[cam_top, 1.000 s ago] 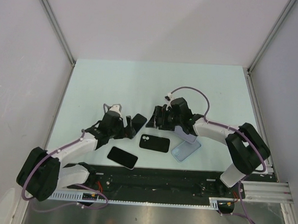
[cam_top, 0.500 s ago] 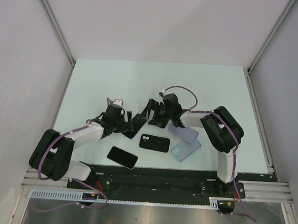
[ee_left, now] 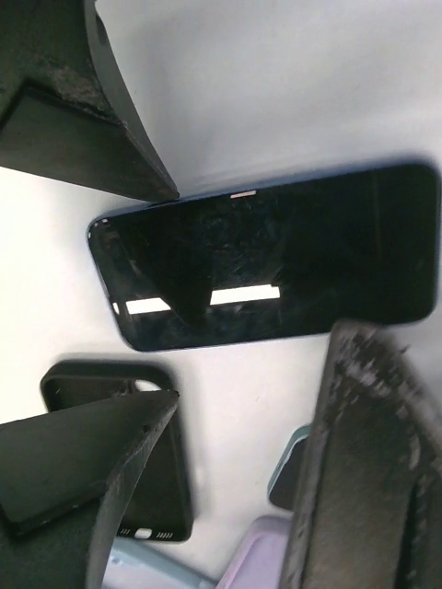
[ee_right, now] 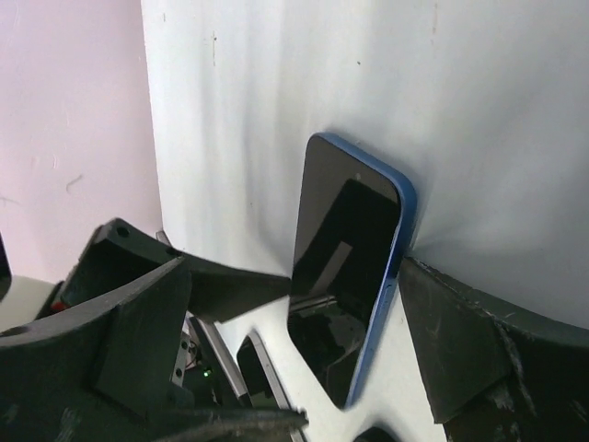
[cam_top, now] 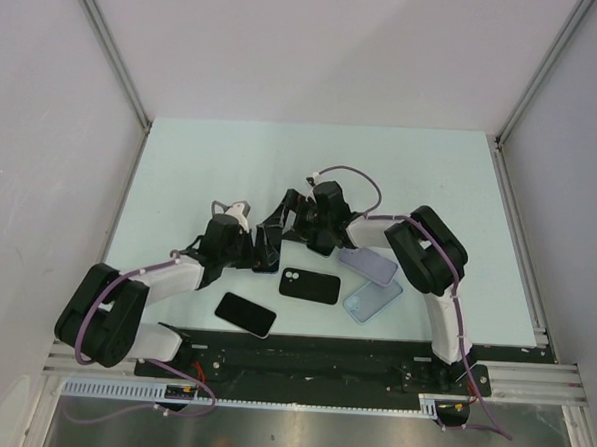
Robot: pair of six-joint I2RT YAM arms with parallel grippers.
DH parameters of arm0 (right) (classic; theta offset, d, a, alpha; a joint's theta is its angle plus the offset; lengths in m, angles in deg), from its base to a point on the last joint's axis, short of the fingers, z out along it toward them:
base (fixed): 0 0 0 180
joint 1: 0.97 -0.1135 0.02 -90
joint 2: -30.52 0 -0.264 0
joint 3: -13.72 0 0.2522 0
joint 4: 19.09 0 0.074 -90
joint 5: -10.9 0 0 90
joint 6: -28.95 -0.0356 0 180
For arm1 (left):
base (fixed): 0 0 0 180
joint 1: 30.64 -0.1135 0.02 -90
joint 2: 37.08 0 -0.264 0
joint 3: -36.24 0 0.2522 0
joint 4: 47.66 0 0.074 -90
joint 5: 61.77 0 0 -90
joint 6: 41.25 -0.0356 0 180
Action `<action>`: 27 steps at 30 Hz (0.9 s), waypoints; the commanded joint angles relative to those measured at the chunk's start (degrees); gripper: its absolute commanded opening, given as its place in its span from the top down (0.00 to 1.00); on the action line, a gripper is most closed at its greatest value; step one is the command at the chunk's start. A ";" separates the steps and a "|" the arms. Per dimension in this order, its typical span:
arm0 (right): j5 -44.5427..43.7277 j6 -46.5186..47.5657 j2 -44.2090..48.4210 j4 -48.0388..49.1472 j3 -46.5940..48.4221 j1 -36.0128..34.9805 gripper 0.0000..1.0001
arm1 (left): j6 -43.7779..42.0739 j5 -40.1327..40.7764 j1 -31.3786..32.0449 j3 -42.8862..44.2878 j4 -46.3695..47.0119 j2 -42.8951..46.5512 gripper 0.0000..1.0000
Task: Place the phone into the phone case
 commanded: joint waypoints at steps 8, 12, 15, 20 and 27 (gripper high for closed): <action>-1.26 1.04 -5.90 -6.92 8.42 -2.39 0.00 | 7.94 -6.30 3.14 -4.52 10.29 3.58 0.13; -1.35 1.30 -7.40 -8.16 9.65 -3.01 0.00 | 9.17 -4.54 4.90 -4.00 14.84 -0.71 0.14; -1.26 1.92 -8.28 -9.56 11.32 -3.36 0.00 | 9.96 -4.45 6.39 -2.51 17.67 -3.44 0.14; -1.26 4.02 -8.98 -12.29 11.68 -2.04 0.00 | 10.23 -5.50 7.19 0.83 19.52 -9.24 0.15; -1.26 9.65 -8.90 -19.48 14.31 -0.90 0.00 | 9.18 -8.58 8.42 4.09 20.14 -12.68 0.15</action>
